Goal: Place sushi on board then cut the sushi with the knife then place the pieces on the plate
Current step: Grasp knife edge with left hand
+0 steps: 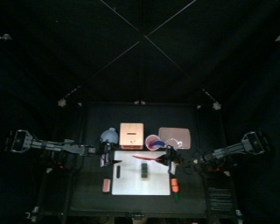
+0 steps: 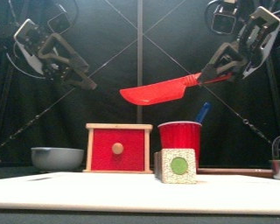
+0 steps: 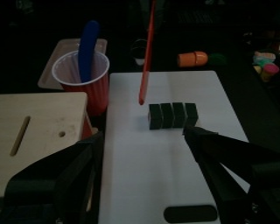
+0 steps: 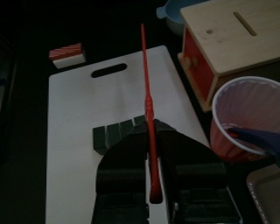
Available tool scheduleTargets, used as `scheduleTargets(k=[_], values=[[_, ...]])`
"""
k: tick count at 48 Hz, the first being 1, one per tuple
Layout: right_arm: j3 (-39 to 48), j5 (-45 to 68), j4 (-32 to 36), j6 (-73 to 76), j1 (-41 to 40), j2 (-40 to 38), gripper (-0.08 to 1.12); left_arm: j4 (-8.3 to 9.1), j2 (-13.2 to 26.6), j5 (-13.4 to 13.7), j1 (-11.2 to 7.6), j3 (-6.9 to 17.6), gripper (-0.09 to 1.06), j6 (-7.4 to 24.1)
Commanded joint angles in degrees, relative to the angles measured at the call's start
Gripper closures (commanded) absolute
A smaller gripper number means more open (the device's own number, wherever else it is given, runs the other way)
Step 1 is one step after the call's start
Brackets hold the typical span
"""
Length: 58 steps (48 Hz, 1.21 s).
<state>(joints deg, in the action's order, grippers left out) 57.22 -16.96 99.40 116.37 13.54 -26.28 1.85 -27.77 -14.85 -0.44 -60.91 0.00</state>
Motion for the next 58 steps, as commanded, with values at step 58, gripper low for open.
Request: scheduleTargets(k=[58], values=[[-1.1,0.2,0.4,-0.4,0.0,-0.5,0.74,3.16,26.3,-5.6,0.7,15.1,-0.07,0.9]])
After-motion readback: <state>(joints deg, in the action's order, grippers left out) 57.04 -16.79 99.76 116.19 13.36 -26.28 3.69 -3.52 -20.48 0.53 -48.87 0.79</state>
